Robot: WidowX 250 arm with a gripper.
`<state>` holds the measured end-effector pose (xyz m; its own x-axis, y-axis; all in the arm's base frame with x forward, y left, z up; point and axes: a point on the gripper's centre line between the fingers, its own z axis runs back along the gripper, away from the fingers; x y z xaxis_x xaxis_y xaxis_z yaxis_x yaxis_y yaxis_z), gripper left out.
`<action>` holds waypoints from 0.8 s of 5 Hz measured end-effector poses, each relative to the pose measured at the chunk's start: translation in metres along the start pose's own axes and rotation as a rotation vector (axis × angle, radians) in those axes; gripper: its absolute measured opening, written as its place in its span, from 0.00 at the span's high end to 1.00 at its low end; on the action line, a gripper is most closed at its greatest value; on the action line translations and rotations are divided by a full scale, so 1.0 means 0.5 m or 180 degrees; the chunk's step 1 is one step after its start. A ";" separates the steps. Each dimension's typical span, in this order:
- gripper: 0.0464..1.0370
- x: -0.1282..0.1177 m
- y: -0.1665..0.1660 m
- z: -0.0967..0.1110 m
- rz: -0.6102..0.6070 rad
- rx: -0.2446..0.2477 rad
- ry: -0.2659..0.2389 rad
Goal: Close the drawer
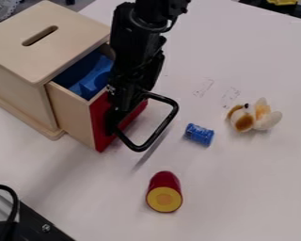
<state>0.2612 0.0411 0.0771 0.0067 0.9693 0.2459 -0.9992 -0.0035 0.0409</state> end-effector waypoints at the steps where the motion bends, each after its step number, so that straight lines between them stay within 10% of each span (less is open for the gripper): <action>1: 0.04 0.013 0.002 -0.006 0.0038 0.0030 0.0004; 4: 0.04 0.113 0.007 -0.014 0.0327 0.0051 -0.0030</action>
<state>0.2579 0.0976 0.0846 -0.0954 0.9613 0.2585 -0.9938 -0.1069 0.0305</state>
